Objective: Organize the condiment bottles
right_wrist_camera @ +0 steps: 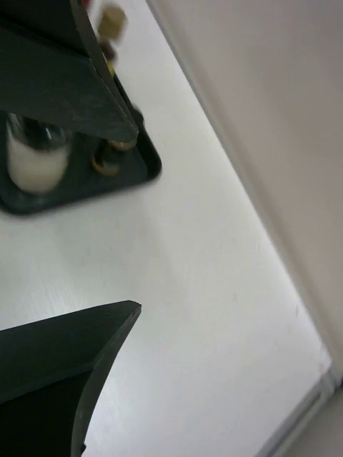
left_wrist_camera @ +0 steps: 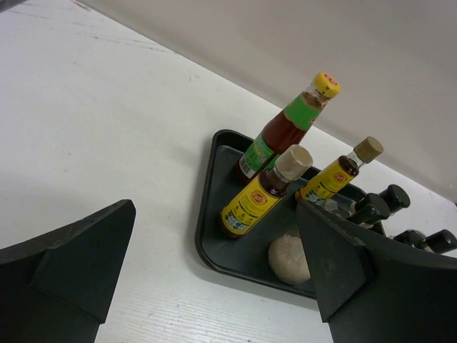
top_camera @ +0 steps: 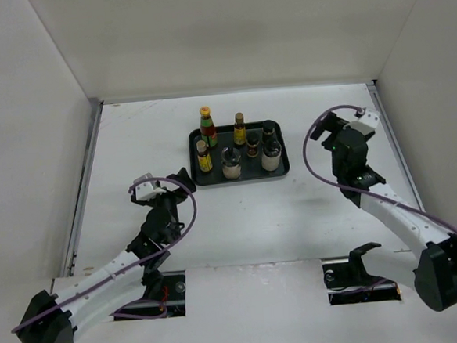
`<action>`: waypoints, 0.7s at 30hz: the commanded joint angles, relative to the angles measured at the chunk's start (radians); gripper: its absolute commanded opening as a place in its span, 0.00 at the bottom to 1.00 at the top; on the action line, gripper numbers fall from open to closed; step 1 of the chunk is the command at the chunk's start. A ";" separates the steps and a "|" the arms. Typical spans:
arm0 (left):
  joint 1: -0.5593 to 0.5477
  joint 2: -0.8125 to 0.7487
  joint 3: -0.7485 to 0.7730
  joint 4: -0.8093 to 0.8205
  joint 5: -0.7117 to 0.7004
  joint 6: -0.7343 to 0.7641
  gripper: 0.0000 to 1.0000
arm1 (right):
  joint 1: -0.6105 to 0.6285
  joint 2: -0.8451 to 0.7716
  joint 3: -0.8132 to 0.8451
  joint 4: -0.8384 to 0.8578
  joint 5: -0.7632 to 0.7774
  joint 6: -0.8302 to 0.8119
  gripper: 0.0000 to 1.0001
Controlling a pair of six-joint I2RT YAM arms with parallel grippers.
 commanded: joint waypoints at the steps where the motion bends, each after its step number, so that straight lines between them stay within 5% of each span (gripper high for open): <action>1: 0.002 0.011 0.033 0.012 -0.026 -0.024 1.00 | -0.107 0.000 -0.094 0.096 -0.051 0.092 1.00; 7: 0.057 0.048 0.027 -0.040 -0.048 -0.114 1.00 | -0.211 0.064 -0.199 0.223 -0.074 0.168 1.00; 13: 0.172 0.139 0.070 -0.153 0.071 -0.183 1.00 | -0.276 0.132 -0.216 0.260 -0.174 0.206 1.00; 21: 0.146 0.177 0.125 -0.215 0.062 -0.179 1.00 | -0.279 0.161 -0.210 0.258 -0.184 0.194 1.00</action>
